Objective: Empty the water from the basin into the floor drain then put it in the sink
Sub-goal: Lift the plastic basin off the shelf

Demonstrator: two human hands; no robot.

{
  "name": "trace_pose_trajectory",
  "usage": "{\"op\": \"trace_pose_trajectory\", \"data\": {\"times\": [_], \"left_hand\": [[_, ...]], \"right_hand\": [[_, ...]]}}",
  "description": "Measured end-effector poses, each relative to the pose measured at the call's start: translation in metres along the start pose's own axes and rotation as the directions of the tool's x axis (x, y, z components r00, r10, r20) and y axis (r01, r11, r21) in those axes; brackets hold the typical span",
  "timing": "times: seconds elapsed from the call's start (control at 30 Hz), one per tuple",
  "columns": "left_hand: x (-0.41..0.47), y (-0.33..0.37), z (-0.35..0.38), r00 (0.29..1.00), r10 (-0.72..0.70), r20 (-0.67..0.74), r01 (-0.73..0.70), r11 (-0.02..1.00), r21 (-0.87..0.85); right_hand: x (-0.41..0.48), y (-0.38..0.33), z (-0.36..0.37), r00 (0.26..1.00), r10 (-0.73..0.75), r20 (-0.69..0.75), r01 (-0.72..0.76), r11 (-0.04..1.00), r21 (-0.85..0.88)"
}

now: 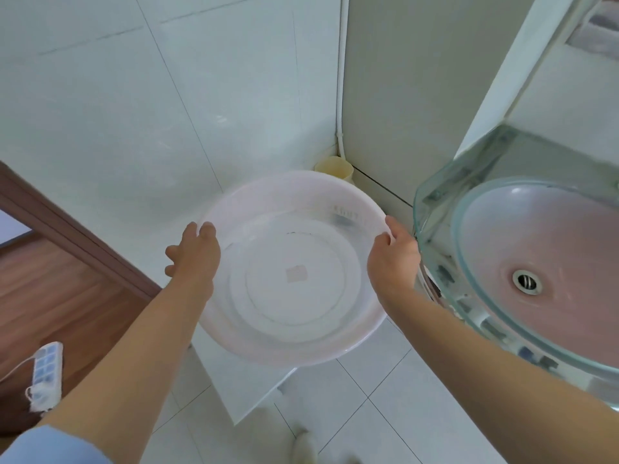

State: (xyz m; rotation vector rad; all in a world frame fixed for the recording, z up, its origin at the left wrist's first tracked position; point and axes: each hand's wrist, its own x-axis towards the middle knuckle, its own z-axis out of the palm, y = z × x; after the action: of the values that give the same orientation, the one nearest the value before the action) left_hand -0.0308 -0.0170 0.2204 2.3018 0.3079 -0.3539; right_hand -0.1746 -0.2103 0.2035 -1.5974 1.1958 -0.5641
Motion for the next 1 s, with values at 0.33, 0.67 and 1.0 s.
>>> {"op": "trace_pose_trajectory", "data": {"times": [0.33,0.67,1.0], "left_hand": [[-0.048,0.037,-0.014,0.997,0.079,-0.006,-0.079,0.996,-0.045],[-0.09,0.045,-0.01,0.995,0.096,0.02,-0.095,0.993,-0.068],[-0.128,0.054,0.003,0.986,0.155,0.068,-0.145,0.981,-0.132]], "right_hand": [[-0.016,-0.03,-0.061,0.998,-0.059,-0.02,0.06,0.998,0.03],[-0.027,-0.032,-0.116,0.998,-0.06,-0.016,0.062,0.993,0.105],[-0.047,-0.02,-0.163,0.994,-0.046,-0.095,0.054,0.994,0.093]]}}
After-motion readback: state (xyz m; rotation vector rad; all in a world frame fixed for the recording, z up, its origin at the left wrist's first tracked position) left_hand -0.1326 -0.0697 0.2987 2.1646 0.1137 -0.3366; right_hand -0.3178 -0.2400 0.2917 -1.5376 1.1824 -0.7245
